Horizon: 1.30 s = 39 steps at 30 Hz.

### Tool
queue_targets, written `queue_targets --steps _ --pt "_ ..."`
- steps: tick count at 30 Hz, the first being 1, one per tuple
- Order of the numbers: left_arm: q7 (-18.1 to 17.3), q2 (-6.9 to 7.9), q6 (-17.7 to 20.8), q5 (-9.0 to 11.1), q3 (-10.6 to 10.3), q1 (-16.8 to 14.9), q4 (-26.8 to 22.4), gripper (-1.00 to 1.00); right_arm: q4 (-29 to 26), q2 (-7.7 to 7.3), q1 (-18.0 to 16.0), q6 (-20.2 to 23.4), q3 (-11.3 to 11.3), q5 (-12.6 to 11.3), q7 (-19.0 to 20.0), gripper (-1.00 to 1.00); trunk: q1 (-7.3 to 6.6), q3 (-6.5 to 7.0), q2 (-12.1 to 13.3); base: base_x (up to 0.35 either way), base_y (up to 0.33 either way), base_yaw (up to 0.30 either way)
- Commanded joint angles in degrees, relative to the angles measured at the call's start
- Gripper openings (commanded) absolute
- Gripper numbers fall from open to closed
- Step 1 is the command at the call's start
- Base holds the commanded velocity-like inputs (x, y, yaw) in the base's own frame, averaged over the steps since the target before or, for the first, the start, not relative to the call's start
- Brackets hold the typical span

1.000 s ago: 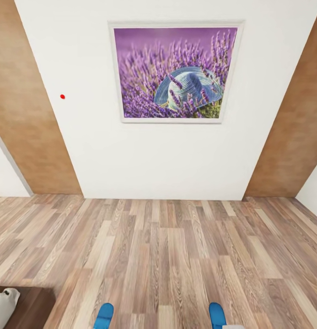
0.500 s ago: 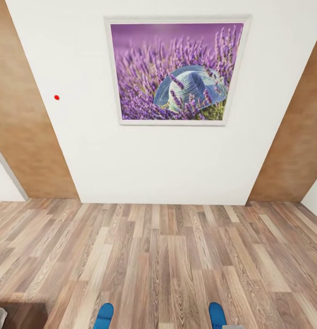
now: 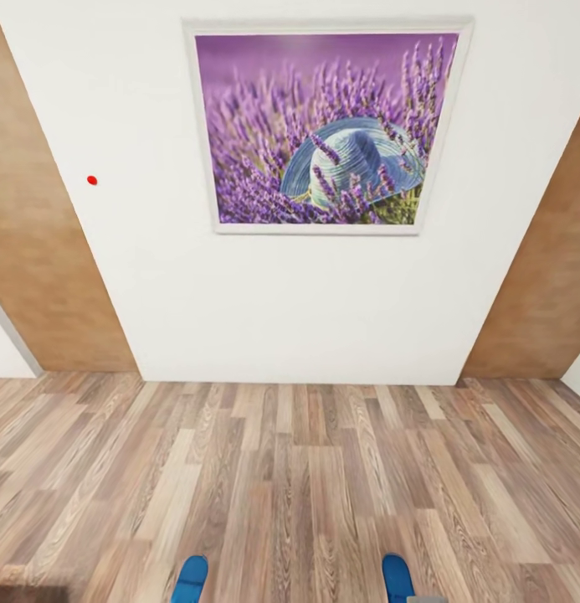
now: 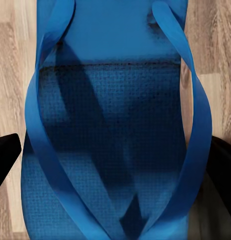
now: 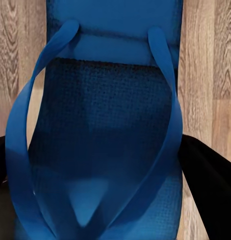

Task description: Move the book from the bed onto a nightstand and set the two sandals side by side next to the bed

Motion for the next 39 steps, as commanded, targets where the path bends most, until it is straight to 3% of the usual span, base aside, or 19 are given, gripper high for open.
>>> queue_targets --steps 1,33,39 --pt "0.3 0.06 0.2 0.5 -0.5 0.0 -0.1 -1.00 0.1 0.02 -0.1 -0.2 0.5 -0.7 -0.2 -1.00 0.06 -0.11 -0.1 0.263 0.000 0.000" --pt "0.3 0.11 0.2 0.5 -0.5 0.0 -0.1 -1.00 0.1 -0.05 0.3 -0.2 0.5 -0.7 -0.2 -1.00 0.06 -0.11 -0.1 0.252 0.000 0.000" --pt "0.3 0.26 -3.0 0.5 -0.5 0.0 1.4 -1.00 0.1 -0.05 0.4 -0.2 0.5 -0.7 -0.2 -1.00 0.06 -0.11 -0.1 0.179 0.000 0.000"
